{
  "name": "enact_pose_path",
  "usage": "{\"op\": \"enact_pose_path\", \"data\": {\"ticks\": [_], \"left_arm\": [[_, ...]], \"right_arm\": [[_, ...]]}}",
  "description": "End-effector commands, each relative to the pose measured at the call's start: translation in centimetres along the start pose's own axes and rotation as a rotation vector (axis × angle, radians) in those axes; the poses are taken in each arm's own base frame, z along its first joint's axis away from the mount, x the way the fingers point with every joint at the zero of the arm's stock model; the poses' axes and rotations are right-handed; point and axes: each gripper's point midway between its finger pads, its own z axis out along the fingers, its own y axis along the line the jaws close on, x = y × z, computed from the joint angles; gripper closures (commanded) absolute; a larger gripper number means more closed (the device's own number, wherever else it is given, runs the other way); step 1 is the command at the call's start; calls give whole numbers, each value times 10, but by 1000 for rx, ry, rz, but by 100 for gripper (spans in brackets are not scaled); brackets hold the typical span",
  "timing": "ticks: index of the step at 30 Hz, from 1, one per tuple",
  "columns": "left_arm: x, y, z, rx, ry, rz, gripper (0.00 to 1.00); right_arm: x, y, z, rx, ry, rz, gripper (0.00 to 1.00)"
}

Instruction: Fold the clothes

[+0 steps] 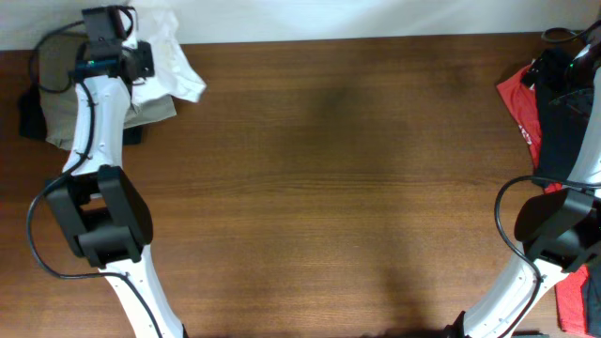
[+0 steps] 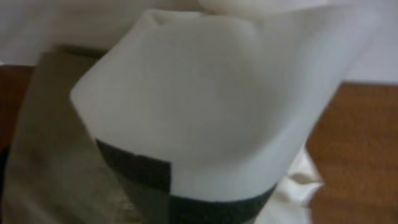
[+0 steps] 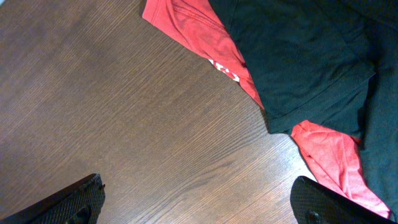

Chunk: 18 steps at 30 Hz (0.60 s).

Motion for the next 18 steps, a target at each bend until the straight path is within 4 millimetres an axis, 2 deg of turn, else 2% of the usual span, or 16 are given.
{"op": "enact_pose_path", "data": {"ticks": [1, 5, 8, 10, 13, 16, 18], "left_arm": [[-27, 22, -13, -29, -61, -137, 100], [-46, 14, -29, 46, -89, -142, 100], [-57, 19, -39, 42, -108, -149, 100], [-46, 23, -32, 26, -72, -175, 100], [-17, 45, -6, -18, 1, -278, 100], [16, 95, 15, -156, 62, -398, 100], [32, 123, 18, -232, 87, -458, 100]], "right_arm": [[-2, -2, -3, 9, -12, 8, 1], [-2, -2, -3, 9, -12, 8, 1], [-2, -2, -3, 9, -12, 8, 2], [-2, -2, -3, 9, -12, 8, 1], [-2, -2, -3, 9, -12, 8, 1], [-2, -2, -3, 9, -12, 8, 1], [-2, -2, -3, 9, -12, 8, 1]]}}
